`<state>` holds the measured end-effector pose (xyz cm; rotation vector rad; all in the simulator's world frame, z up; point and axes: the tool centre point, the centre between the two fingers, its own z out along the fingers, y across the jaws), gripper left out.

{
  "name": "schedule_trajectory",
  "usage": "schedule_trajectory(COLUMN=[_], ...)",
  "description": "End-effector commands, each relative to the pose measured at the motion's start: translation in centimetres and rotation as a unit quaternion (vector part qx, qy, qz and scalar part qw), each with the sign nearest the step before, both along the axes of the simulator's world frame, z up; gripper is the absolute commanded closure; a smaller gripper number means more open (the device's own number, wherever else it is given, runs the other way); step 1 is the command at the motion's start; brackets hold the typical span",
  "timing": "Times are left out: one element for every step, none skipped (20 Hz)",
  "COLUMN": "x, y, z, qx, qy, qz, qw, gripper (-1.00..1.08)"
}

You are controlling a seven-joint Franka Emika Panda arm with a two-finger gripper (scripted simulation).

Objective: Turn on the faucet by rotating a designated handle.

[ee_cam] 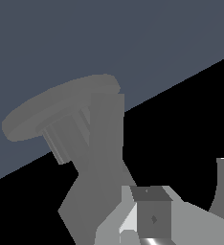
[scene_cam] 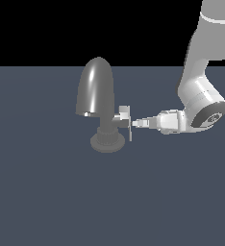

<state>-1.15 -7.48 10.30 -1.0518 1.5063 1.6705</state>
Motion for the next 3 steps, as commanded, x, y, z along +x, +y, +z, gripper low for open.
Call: schedule_trajectory(x=[-0.32,-0.25,-0.25], y=[0.94,0.95,0.95], z=[-5.96,-6.33,-6.33], qx=[-0.014,-0.014,-0.014], qy=[0.032,0.034,0.034], qz=[-0.016,-0.016,-0.016], qw=[0.9993,0.9992,0.9992], gripper=[1.08,1.08,1.08])
